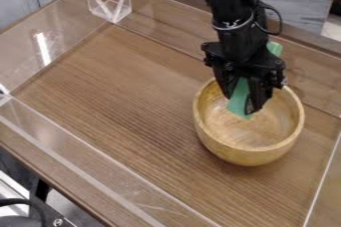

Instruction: Put the green block in the brown bowl

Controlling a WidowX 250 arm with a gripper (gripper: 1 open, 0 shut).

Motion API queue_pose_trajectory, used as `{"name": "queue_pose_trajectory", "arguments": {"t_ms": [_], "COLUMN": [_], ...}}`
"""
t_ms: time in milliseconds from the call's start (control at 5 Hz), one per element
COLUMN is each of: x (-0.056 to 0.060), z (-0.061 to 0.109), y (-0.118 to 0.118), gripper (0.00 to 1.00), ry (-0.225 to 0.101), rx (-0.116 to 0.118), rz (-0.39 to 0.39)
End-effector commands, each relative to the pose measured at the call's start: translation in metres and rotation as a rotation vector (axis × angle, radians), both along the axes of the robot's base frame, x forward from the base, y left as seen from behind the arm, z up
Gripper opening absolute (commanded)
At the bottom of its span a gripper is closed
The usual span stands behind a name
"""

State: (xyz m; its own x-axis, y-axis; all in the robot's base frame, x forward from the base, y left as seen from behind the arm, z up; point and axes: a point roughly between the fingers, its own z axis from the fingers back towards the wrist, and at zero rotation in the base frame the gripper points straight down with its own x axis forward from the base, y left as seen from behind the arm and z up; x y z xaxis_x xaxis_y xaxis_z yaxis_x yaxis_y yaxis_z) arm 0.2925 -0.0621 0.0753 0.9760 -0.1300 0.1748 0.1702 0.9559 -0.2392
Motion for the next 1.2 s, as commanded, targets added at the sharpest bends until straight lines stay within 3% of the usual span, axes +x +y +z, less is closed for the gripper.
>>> {"name": "queue_pose_trajectory", "arguments": {"t_ms": [0,1000], "x": [0.0144,0.0134], "z": [0.0187,0.0189], "y": [-0.0046,-0.0081], "gripper": [0.0,0.0], "ry": [-0.07,-0.068], "rx": [-0.01,-0.015], "rz": [-0.014,-0.036]}}
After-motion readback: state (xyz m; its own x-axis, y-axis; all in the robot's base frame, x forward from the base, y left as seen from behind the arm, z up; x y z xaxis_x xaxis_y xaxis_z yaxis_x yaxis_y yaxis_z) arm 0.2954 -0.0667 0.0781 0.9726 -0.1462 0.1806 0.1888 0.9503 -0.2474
